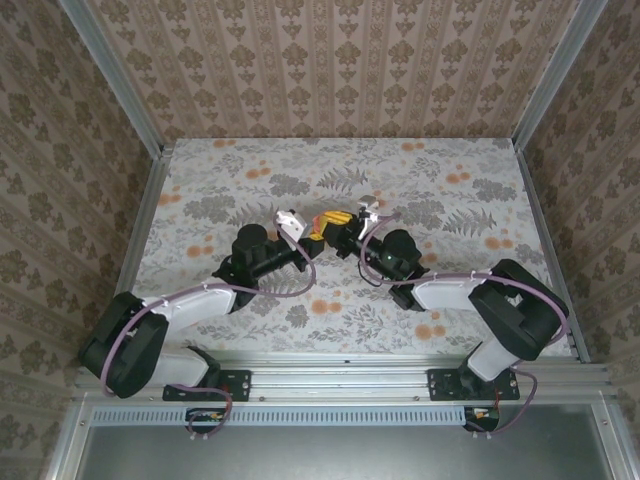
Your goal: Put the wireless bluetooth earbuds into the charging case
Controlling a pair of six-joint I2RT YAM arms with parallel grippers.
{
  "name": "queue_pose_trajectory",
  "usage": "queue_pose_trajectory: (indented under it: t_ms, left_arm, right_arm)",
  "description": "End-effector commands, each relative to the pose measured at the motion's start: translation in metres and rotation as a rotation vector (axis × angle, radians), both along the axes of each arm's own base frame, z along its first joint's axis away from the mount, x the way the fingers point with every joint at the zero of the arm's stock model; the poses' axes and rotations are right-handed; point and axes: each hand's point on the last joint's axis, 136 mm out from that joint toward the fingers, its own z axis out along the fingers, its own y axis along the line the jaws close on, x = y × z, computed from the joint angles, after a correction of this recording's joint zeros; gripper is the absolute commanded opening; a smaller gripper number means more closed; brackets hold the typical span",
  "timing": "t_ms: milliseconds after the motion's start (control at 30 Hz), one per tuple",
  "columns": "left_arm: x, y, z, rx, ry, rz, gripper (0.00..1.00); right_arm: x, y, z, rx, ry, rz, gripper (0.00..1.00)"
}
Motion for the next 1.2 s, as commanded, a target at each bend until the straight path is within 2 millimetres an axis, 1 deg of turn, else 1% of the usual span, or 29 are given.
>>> queue_pose_trajectory:
  t_ms: [0,133,233,400,600,800,1000,1167]
  left_arm:
    - [-0.004,-0.005,0.025,-0.023,-0.084,-0.031,0.16]
    - [-0.003,-0.006,0.025,-0.023,-0.086,-0.027,0.16]
    - [-0.002,-0.005,0.027,-0.031,-0.090,-0.021,0.16]
    - [-0.001,-0.004,0.037,-0.058,-0.104,-0.005,0.16]
    - [0.000,0.000,0.050,-0.085,-0.125,0.017,0.16]
    - [-0.001,0.003,0.057,-0.105,-0.132,0.027,0.16]
    - [-0.001,0.002,0.063,-0.117,-0.139,0.021,0.16]
    - [-0.001,0.003,0.063,-0.108,-0.146,0.023,0.17]
  right_arm:
    - [0.002,0.003,0.024,0.061,-0.066,-0.010,0.23]
    - [0.002,0.006,0.026,0.068,-0.070,-0.005,0.22]
    - [0.000,0.008,0.024,0.068,-0.062,0.001,0.22]
    - [-0.004,0.012,0.010,0.053,-0.031,0.002,0.22]
    - [-0.005,0.008,-0.004,0.025,-0.014,-0.021,0.22]
    - [-0.004,0.006,-0.020,-0.001,0.014,-0.032,0.23]
    - [-0.005,0.012,-0.024,-0.003,0.024,-0.015,0.23]
    - [-0.006,0.011,-0.027,0.001,0.039,-0.009,0.22]
